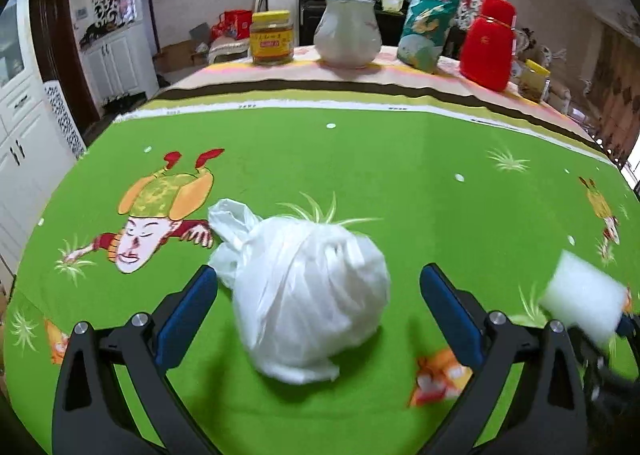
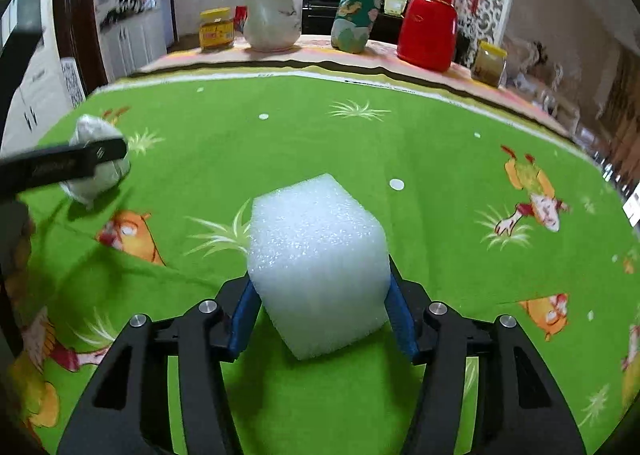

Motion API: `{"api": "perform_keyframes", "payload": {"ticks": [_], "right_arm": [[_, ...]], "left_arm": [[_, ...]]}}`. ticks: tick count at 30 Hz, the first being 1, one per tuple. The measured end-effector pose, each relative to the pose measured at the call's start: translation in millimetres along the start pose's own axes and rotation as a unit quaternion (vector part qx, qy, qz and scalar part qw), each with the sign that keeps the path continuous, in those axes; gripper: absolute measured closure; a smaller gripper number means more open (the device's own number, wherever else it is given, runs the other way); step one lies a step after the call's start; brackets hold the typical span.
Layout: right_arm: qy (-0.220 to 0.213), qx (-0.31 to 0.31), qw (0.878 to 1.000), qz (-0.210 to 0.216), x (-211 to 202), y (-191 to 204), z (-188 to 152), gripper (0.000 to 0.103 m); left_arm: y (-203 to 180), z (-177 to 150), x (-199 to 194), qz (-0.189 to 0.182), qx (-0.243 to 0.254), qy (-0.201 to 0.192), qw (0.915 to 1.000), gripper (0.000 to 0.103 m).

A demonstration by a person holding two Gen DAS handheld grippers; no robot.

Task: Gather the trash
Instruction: 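Grasp the white plastic bag with the left tool while the right grasps the white foam cube, then carry plastic bag and foam cube to the pink bin and open both tools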

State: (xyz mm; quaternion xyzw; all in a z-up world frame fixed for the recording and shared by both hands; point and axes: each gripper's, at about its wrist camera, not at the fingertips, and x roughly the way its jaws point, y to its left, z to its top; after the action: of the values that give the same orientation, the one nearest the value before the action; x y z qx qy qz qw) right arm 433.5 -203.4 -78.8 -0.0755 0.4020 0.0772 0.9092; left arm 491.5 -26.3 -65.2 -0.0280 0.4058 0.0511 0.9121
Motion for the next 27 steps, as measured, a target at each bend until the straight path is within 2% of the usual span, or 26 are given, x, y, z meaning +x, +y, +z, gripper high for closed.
{"api": "perform_keyframes", "payload": {"ticks": [2,5,9,16,18,24,27], "right_arm": [[0.0,-0.008,1.0,-0.008,0.2,3.2,-0.3,0.048],[0.004,0.0,1.0,0.001,1.7,-0.9,-0.5,0.048],[0.009,0.025,0.999,0.024,4.1,-10.9,-0.7,0.048],[0.005,0.02,1.0,0.012,2.8,-6.7,-1.0,0.048],[0.001,0.029,1.0,0.0,-3.7,-8.6,-4.2,0.048],[-0.026,0.047,0.998,0.025,-54.5,8.6,-30.0,0.048],[-0.036,0.047,0.998,0.019,-78.5,18.0,-45.7,0.048]], "left_arm": [[0.2,-1.9,7.5,0.007,0.003,0.012,0.9999,0.062],[0.2,-10.4,0.6,0.004,0.023,-0.002,0.9997,0.067],[4.6,-26.6,-15.0,-0.004,0.04,-0.02,0.999,0.068],[7.6,-56.2,-50.1,-0.044,0.052,-0.028,0.9973,0.068],[5.3,-67.5,-62.9,-0.054,0.063,-0.029,0.9961,0.068],[2.7,-102.5,-98.2,-0.068,0.096,-0.046,0.992,0.068],[3.1,-119.9,-113.8,-0.077,0.103,-0.048,0.9905,0.068]]}}
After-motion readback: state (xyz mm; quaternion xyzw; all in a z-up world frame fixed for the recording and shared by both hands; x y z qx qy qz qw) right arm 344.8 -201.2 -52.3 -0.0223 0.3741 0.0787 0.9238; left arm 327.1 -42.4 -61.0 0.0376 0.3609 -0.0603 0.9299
